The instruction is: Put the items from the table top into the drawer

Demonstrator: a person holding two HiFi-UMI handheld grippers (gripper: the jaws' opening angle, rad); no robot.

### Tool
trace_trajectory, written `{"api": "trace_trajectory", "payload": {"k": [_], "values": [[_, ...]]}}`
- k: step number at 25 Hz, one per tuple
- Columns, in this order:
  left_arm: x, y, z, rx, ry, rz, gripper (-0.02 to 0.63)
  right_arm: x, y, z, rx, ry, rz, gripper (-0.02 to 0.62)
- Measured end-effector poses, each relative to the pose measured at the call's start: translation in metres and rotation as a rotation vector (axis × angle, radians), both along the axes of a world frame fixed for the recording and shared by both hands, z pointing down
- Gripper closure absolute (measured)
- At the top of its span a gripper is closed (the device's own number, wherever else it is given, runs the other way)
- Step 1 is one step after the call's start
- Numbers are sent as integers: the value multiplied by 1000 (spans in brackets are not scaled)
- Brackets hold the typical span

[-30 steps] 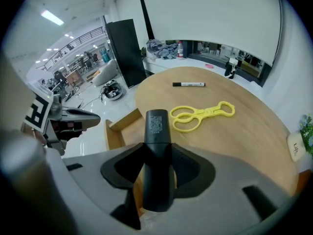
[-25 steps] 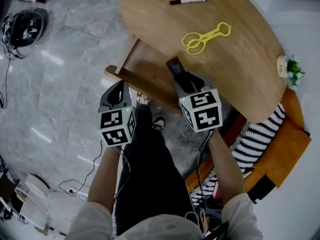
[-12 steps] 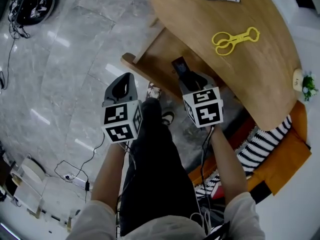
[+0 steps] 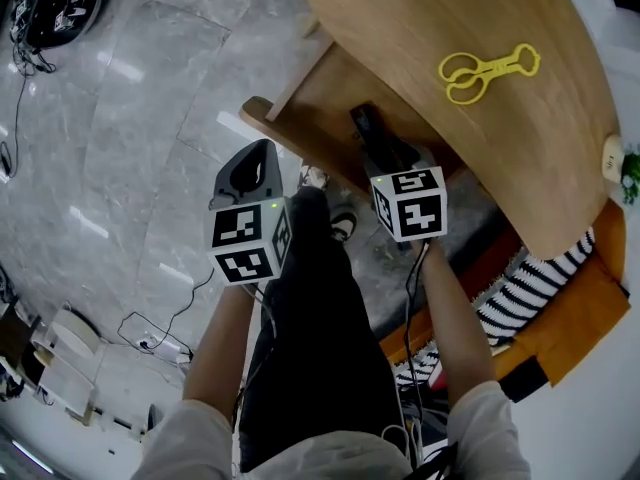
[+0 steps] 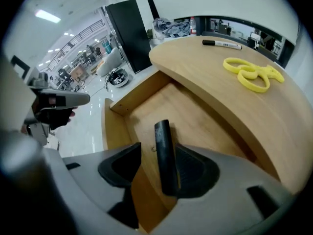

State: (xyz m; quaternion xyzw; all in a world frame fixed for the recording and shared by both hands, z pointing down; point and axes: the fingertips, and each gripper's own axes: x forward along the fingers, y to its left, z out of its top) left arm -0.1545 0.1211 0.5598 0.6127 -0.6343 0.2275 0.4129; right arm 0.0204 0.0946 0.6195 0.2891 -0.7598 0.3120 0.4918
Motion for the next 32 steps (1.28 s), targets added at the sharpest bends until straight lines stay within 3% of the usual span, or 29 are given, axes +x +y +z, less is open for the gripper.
{"api": "trace_trajectory", "payload": {"k": [21,32], "values": [[48,-44,-40,32,-5,118,595,32,-18,-86,50,-95,119,391],[88,-86,-62,34,10,222,595,90,-84,-119,86,-112,385,394]]}}
